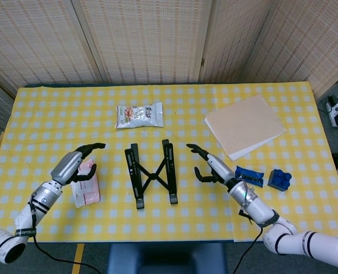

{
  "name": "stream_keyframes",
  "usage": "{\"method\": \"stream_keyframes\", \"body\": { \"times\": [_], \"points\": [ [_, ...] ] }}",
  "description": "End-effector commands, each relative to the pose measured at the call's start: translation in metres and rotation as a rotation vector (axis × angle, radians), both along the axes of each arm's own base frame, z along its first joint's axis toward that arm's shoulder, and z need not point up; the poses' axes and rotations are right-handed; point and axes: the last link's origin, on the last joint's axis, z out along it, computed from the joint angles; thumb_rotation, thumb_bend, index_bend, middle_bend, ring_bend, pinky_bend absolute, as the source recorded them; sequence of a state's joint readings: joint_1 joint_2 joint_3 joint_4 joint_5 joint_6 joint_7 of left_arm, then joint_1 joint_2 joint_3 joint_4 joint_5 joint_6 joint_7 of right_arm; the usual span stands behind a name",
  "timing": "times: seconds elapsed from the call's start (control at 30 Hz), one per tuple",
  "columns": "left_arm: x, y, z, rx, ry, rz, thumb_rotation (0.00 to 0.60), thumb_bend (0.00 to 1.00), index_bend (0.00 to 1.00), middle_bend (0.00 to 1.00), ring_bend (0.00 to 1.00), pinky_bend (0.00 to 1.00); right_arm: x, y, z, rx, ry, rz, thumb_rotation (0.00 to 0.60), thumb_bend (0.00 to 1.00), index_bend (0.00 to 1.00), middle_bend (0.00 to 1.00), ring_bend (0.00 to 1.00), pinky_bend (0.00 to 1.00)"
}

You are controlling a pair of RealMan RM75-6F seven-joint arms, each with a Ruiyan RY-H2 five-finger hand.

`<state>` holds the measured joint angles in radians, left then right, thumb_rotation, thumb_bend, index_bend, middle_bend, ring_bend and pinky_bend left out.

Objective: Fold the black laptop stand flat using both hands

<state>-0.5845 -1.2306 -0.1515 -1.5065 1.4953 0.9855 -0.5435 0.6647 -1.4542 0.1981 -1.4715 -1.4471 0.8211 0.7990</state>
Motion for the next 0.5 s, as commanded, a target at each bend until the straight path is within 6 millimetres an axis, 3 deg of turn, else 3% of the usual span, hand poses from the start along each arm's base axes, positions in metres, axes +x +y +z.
{"method": "stream_keyframes", "body": {
  "times": [0.03, 0.27, 0.5],
  "points": [
    [0.003, 0.006, -0.003, -0.027, -0.024, 0.021, 0.600, 0.66, 0.18, 0.23, 0.20, 0.20, 0.014, -0.011, -0.013, 0.042, -0.045, -0.004, 0.600, 0.69, 0.00, 0.10, 0.10, 0.03],
    [0.000, 0.010, -0.003, -0.066, -0.070, 0.057, 0.600, 0.66, 0.18, 0.23, 0.20, 0.19, 0.031, -0.030, -0.035, 0.119, -0.117, -0.050, 0.600, 0.68, 0.00, 0.11, 0.10, 0.01],
    [-0.007, 0.011, -0.001, -0.082, -0.089, 0.078, 0.600, 0.66, 0.17, 0.23, 0.20, 0.19, 0.042, -0.031, -0.053, 0.213, -0.163, -0.059, 0.600, 0.47, 0.00, 0.12, 0.10, 0.00]
  ]
}}
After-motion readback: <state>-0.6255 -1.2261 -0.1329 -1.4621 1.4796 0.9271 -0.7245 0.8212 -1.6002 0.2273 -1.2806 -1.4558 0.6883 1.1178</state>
